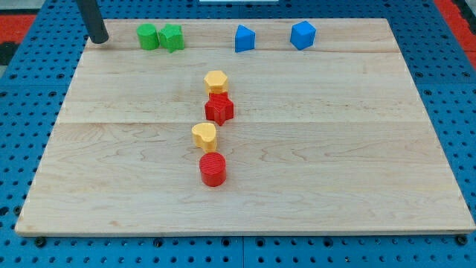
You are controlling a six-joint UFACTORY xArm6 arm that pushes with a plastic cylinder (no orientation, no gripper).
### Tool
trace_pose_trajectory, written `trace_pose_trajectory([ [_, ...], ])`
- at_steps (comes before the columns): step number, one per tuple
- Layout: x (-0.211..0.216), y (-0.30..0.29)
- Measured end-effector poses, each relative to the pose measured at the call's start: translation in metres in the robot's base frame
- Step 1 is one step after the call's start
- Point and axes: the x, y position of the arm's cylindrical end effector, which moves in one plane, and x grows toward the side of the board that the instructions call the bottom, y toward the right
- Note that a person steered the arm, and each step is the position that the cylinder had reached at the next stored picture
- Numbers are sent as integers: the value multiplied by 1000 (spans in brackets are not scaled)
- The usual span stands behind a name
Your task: Move your arm towards green circle
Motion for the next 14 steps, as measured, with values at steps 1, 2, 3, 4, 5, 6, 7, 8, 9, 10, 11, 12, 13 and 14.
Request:
trace_pose_trajectory([
  [1, 0, 0],
  [2, 0, -1],
  [3, 0, -3],
  [4, 0, -6],
  [5, 0, -16],
  [6, 0, -24],
  [7, 0, -30],
  [8, 0, -35],
  [9, 0, -37],
  [10, 0, -38],
  [11, 0, -38],
  [12, 0, -39],
  [13, 0, -42],
  [14, 1, -44],
])
